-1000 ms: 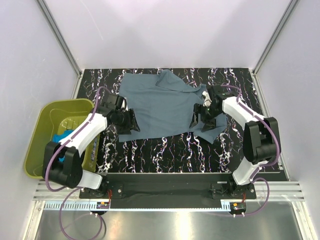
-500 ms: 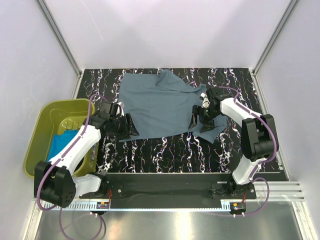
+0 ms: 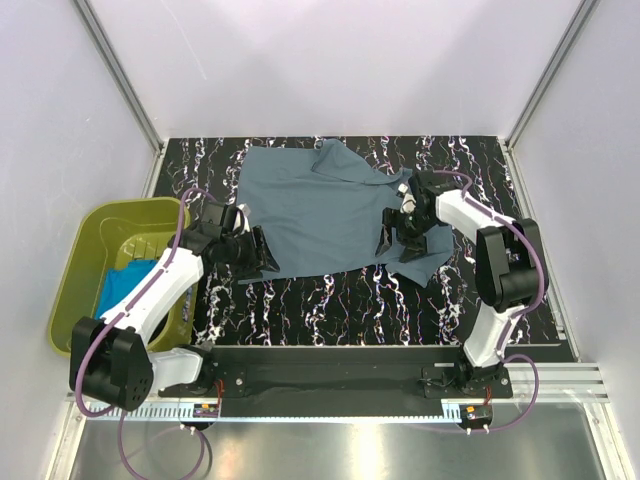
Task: Fold and stack the t-shirts
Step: Flatten the tshirt out
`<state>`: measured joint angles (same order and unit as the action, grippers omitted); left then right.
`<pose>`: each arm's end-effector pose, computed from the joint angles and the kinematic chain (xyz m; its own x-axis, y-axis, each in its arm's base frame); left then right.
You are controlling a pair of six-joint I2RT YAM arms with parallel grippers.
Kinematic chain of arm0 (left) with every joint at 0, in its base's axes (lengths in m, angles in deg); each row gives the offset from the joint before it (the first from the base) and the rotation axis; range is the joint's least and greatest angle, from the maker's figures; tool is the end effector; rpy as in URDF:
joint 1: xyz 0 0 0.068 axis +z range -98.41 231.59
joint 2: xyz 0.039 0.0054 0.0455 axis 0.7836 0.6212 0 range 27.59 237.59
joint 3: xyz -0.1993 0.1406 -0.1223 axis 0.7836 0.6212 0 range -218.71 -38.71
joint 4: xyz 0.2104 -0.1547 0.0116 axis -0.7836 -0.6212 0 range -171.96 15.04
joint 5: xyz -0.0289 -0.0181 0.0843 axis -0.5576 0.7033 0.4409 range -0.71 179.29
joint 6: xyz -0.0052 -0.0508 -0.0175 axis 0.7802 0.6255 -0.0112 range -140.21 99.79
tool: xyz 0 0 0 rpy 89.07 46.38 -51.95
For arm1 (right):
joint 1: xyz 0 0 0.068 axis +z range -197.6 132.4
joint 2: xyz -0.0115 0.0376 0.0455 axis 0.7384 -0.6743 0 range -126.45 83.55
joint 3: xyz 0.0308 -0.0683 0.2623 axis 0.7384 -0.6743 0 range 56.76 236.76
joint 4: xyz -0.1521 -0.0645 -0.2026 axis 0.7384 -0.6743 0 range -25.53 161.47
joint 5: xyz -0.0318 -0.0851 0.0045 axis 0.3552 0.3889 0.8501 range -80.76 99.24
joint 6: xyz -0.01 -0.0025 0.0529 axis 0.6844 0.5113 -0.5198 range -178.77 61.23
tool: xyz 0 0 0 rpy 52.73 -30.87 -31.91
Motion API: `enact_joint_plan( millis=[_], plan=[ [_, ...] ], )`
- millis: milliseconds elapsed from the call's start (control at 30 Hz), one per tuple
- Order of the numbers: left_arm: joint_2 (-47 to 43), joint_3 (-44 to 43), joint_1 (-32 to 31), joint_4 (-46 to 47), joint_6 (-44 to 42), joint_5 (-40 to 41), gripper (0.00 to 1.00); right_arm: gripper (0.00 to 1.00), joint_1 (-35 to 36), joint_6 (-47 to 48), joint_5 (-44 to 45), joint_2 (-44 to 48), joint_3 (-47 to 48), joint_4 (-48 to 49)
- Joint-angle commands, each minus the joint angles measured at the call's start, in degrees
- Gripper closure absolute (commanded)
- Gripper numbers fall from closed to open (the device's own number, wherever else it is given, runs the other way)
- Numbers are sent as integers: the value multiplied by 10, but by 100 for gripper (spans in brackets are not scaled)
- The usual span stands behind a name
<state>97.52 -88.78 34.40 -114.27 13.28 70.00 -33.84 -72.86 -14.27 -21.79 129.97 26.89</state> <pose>0.2213 -0.0809 0.2422 -0.9273 -0.2583 -0.2708 -0.0852 0.8503 -0.5193 0.3403 0.0979 0.1848 -0.9916 -0.0129 -0.1285 -0.0678 0.8991 0.4325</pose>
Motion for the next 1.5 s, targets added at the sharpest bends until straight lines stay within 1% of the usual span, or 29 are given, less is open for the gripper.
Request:
enact_joint_plan(
  millis=[0, 133, 200, 233, 300, 333, 400, 467, 500, 567, 600, 633, 667, 700, 733, 767, 833, 867, 933, 967, 1000, 1033, 1100, 1133, 1167, 1200, 1300, 1400, 1467],
  plan=[
    [2, -27, 1, 14, -2, -12, 43, 22, 11, 3, -20, 17, -14, -1],
    [3, -28, 0, 13, -2, -1, 43, 22, 27, -22, -45, 78, -55, -6],
    [6, -31, 1, 13, -4, -1, 43, 22, 33, -48, -60, 125, -96, -6],
    [10, -31, 1, 13, -4, -2, 43, 23, 37, -60, -86, 151, -133, -1],
    [13, -32, 2, 14, -3, -4, 43, 23, 47, -100, -122, 173, -170, 15],
    [16, -32, 1, 14, -3, -5, 43, 23, 57, -114, -155, 182, -188, 19],
    [19, -36, 1, 13, -3, -7, 43, 23, 65, -143, -176, 224, -224, 23],
    [19, -40, 1, 13, -3, -8, 43, 21, 62, -153, -157, 268, -224, 13],
    [17, -40, 1, 13, -2, -8, 43, 20, 61, -152, -140, 279, -216, -9],
    [20, -40, 1, 13, 0, -10, 43, 18, 55, -141, -106, 285, -196, -21],
    [21, -40, 1, 13, 1, -7, 43, 16, 51, -145, -59, 283, -190, -37],
    [20, -39, 1, 13, 0, -6, 43, 17, 44, -155, -38, 283, -190, -40],
    [19, -39, 2, 13, 1, -2, 43, 19, 23, -165, -17, 283, -191, -42],
    [19, -38, 2, 13, 6, 0, 43, 26, 9, -175, -1, 284, -193, -48],
    [15, -37, 5, 12, 9, 4, 43, 30, -6, -186, 4, 288, -203, -48],
    [14, -32, 6, 12, 12, 3, 43, 37, -34, -190, -1, 293, -209, -48],
    [11, -28, 15, 11, 15, 1, 43, 41, -46, -197, 9, 311, -227, -47],
    [8, -23, 17, 11, 14, 3, 43, 41, -53, -194, 14, 313, -229, -47],
    [-1, -16, 32, 10, 16, 2, 43, 35, -65, -185, 29, 321, -231, -53],
    [-4, -7, 40, 7, 18, 2, 43, 34, -73, -191, 37, 326, -230, -65],
    [-8, 0, 59, 2, 32, 12, 43, 34, -83, -206, 58, 334, -233, -81],
    [-19, 7, 72, -1, 41, 19, 44, 35, -97, -245, 69, 361, -244, -85],
    [-29, 29, 106, -4, 63, 35, 44, 32, -112, -287, 93, 386, -257, -86],
    [-32, 35, 116, -5, 68, 39, 43, 30, -126, -308, 92, 405, -265, -86],
    [-31, 36, 123, -6, 74, 43, 42, 23, -131, -317, 94, 412, -266, -93],
    [-30, 36, 136, -10, 87, 47, 42, 20, -133, -328, 101, 420, -266, -96],
    [-16, 35, 145, -23, 129, 66, 39, 20, -156, -350, 107, 440, -273, -114],
    [12, 34, 148, -34, 178, 93, 39, 25, -173, -362, 95, 444, -283, -133],
    [21, 35, 148, -34, 196, 111, 40, 27, -177, -362, 82, 442, -290, -133]
  ],
)
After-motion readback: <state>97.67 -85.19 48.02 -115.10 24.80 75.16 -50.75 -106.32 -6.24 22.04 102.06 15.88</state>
